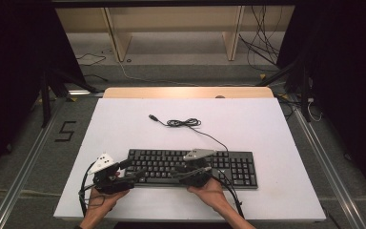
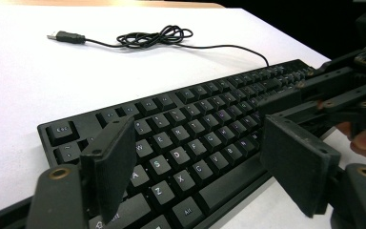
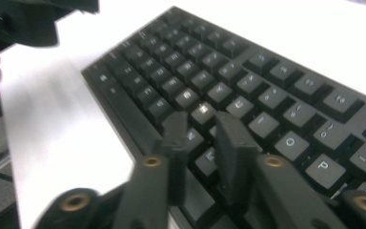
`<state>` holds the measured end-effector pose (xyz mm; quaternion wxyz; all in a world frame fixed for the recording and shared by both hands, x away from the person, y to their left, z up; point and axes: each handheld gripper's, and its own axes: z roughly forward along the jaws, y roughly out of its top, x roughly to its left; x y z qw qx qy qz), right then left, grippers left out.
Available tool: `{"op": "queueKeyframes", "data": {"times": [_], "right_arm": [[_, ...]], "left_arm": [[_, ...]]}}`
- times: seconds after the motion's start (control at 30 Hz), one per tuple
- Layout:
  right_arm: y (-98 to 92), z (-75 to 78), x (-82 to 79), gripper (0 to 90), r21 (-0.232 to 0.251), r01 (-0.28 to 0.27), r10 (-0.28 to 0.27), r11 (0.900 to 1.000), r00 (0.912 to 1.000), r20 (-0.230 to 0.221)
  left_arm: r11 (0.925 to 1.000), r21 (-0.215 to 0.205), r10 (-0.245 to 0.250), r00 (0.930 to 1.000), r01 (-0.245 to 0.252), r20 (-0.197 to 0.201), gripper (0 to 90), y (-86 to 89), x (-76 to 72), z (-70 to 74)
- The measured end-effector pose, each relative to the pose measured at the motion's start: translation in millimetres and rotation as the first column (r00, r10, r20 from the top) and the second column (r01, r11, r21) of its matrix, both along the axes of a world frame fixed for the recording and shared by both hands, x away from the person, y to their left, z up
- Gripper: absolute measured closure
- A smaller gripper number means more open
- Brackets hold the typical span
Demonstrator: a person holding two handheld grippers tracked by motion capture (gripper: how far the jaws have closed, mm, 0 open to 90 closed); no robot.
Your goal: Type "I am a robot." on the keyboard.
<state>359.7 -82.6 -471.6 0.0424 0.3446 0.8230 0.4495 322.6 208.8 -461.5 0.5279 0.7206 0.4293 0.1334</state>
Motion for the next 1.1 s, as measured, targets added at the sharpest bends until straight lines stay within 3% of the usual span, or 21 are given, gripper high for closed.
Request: {"op": "queueKeyframes", "data": {"times": [0.03, 0.2, 0.33, 0.57, 0.73, 0.97, 1.1], "right_arm": [[0.0, 0.0, 0.0, 65.3, 0.000, 0.000, 0.000, 1.000, 1.0000, 0.000], [0.7, 4.8, -1.0, 44.9, 0.008, -0.004, 0.004, 1.000, 1.0000, -0.005], [1.8, 5.3, -3.0, 38.8, 0.010, -0.010, 0.010, 1.000, 0.9999, -0.002], [3.8, 7.1, -6.7, 36.4, 0.021, -0.035, 0.035, 0.999, 0.9994, 0.002], [5.8, 6.4, -9.2, 42.5, 0.014, -0.047, 0.047, 0.999, 0.9989, 0.002], [8.9, 4.7, -14.0, 66.3, -0.028, -0.054, 0.055, 0.998, 0.9984, 0.017], [8.7, 3.7, -14.8, 72.1, -0.034, -0.059, 0.060, 0.998, 0.9980, 0.022]], "left_arm": [[1.0000, 0.000, 0.001, 1.0000, -0.001, 0.000, 27.4, 0.0, 0.0, 0.0], [1.0000, 0.001, 0.002, 1.0000, -0.002, 0.001, 27.4, 0.2, 0.1, -0.1], [1.0000, 0.002, 0.003, 1.0000, -0.003, 0.003, 27.3, 0.6, 0.4, -0.2], [1.0000, 0.003, 0.006, 1.0000, -0.006, 0.001, 27.3, 0.9, 0.8, -0.5], [1.0000, 0.003, 0.007, 1.0000, -0.007, 0.003, 27.3, 1.1, 0.8, -0.5], [1.0000, 0.004, 0.007, 1.0000, -0.007, 0.003, 27.4, 1.4, 0.8, -0.4], [1.0000, 0.005, 0.008, 1.0000, -0.008, 0.004, 27.3, 1.3, 0.8, -0.5]]}}
